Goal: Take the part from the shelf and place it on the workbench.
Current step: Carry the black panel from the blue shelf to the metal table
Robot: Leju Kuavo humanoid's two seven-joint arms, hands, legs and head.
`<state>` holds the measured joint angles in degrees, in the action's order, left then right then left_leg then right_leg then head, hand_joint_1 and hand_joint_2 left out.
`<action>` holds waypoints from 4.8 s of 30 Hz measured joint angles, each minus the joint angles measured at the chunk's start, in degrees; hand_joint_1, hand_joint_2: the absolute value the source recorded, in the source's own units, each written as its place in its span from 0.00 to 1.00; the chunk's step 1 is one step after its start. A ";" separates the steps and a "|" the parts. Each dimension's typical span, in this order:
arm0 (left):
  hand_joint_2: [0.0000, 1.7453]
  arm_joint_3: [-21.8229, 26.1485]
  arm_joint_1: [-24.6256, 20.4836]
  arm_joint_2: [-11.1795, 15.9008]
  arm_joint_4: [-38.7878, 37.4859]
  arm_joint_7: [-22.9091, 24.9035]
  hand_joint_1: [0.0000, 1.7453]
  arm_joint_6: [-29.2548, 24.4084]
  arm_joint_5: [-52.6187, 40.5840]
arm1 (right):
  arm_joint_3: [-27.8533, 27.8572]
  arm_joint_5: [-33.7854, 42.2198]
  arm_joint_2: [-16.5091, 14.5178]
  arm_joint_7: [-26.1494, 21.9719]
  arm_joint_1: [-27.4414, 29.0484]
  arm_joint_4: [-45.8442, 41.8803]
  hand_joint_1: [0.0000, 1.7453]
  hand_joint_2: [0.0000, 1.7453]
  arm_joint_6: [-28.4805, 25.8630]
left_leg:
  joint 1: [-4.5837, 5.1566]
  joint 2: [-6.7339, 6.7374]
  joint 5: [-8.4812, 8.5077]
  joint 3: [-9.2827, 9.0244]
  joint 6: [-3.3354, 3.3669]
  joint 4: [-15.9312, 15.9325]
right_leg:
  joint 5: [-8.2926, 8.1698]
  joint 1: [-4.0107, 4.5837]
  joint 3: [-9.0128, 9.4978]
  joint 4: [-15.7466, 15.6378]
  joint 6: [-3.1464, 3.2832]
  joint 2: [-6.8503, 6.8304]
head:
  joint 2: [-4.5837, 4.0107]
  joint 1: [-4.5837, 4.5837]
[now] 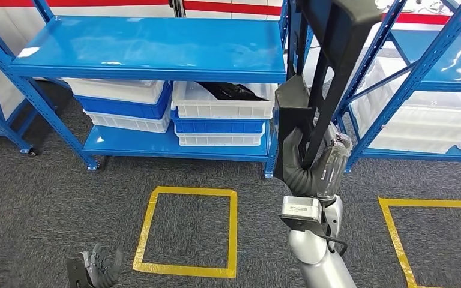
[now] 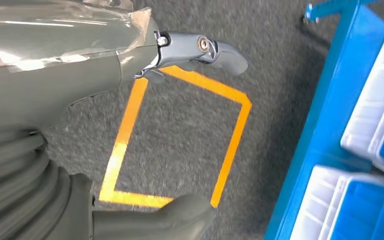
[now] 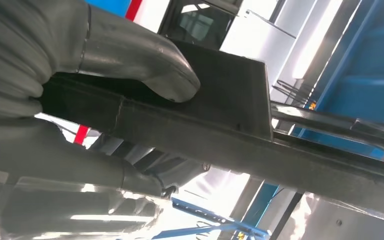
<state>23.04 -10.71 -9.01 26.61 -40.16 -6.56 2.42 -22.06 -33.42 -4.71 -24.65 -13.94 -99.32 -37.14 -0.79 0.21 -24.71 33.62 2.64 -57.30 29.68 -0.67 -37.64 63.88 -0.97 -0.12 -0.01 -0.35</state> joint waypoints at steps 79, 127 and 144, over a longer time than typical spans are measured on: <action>1.00 3.06 1.96 -0.54 2.27 0.01 0.00 1.89 -0.86 | 3.92 -0.74 2.33 -0.03 1.57 3.04 1.00 1.00 -2.25 | -0.89 -0.41 -5.54 8.36 -4.10 -13.64 | -2.11 -0.27 6.20 -5.46 1.18 -0.58 | 0.00 -0.24; 1.00 4.41 0.76 -0.39 2.28 0.01 0.00 3.38 -2.42 | 11.09 -17.15 3.43 3.42 9.39 -3.77 1.00 1.00 -2.81 | 0.27 -0.87 -0.23 0.32 -0.09 -0.35 | 4.19 0.08 -1.96 10.03 0.36 -0.32 | 0.00 -1.09; 1.00 4.43 1.05 -0.48 2.17 0.01 0.00 3.78 -1.92 | 11.90 -17.98 2.85 3.82 10.42 -5.69 1.00 1.00 -2.81 | -0.37 -0.44 -6.24 8.75 -3.36 -16.28 | -2.36 -0.19 5.25 -5.04 0.93 -1.65 | 0.01 -0.51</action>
<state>27.47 -9.66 -9.49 28.77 -40.15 -2.78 0.49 -10.17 -51.40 -1.87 -20.83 -3.52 -105.01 -39.95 -1.16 -0.22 -30.95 42.37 -0.72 -73.58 27.32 -0.86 -32.39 58.84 -0.04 -1.77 0.00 -0.86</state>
